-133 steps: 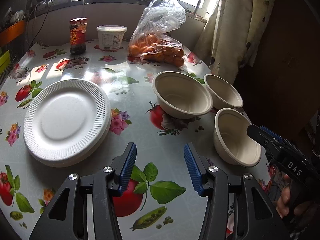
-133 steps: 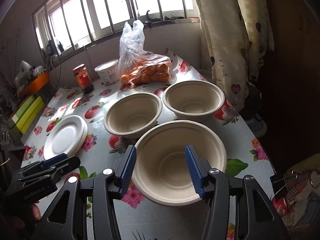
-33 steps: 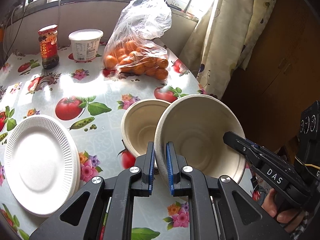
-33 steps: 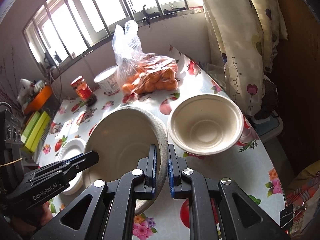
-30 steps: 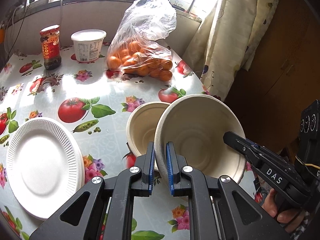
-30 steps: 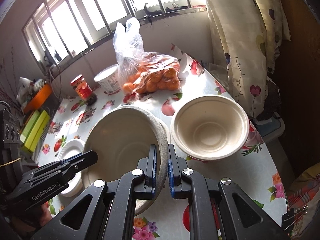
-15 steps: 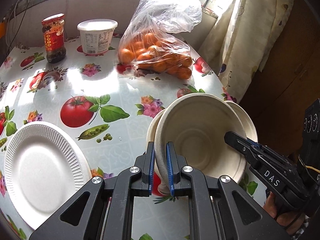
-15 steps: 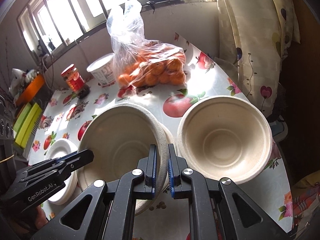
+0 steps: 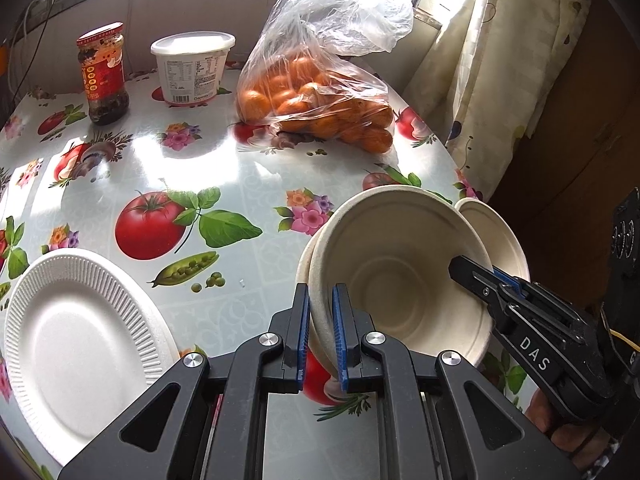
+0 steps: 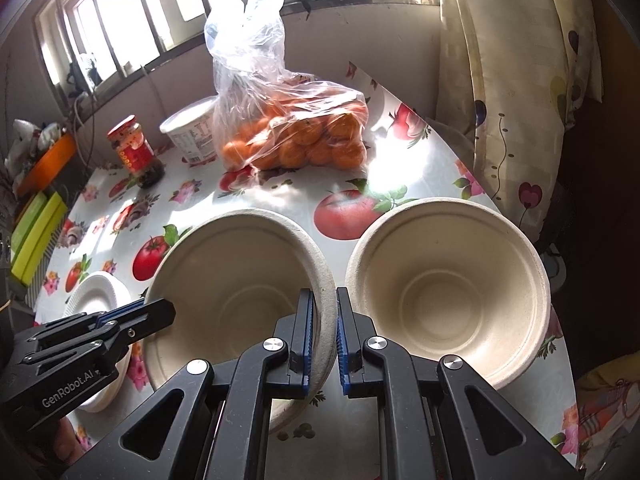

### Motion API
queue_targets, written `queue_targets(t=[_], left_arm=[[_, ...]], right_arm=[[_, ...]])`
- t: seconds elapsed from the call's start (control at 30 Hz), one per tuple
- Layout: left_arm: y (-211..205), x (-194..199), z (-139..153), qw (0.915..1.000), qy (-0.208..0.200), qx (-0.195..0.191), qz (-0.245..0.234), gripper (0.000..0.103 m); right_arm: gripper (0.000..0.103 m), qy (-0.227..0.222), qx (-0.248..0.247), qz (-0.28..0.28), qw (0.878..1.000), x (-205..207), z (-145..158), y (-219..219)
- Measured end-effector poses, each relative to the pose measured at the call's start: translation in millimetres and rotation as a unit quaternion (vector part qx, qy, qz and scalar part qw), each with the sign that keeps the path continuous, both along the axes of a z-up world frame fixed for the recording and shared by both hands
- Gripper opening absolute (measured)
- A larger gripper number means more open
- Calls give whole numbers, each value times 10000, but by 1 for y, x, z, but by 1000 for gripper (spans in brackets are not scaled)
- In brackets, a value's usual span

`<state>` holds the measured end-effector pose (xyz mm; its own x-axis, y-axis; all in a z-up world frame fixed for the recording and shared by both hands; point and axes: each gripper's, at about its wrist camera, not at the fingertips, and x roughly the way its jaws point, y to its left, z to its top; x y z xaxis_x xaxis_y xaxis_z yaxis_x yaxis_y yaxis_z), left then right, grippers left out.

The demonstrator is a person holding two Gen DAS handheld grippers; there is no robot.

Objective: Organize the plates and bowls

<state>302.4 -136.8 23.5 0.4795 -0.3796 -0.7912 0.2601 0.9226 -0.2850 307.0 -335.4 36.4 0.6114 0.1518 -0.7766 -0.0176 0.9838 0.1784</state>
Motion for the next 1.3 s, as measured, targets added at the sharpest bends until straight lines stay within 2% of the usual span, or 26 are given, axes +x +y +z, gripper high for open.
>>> queue_targets(t=[0.33, 0.93, 1.1, 1.3], left_arm=[[2, -1, 1, 10000, -38, 25, 85, 12], [3, -1, 1, 9999, -9, 28, 129, 12], [2, -2, 1, 9999, -61, 84, 133, 12], [2, -3, 2, 9999, -62, 76, 139, 12]], right_arm=[[13, -81, -182, 31, 9998, -2, -1, 4], [18, -89, -224, 35, 9997, -3, -1, 6], [24, -95, -236, 51, 9997, -4, -1, 6], [25, -108, -252, 39, 9996, -5, -2, 6]])
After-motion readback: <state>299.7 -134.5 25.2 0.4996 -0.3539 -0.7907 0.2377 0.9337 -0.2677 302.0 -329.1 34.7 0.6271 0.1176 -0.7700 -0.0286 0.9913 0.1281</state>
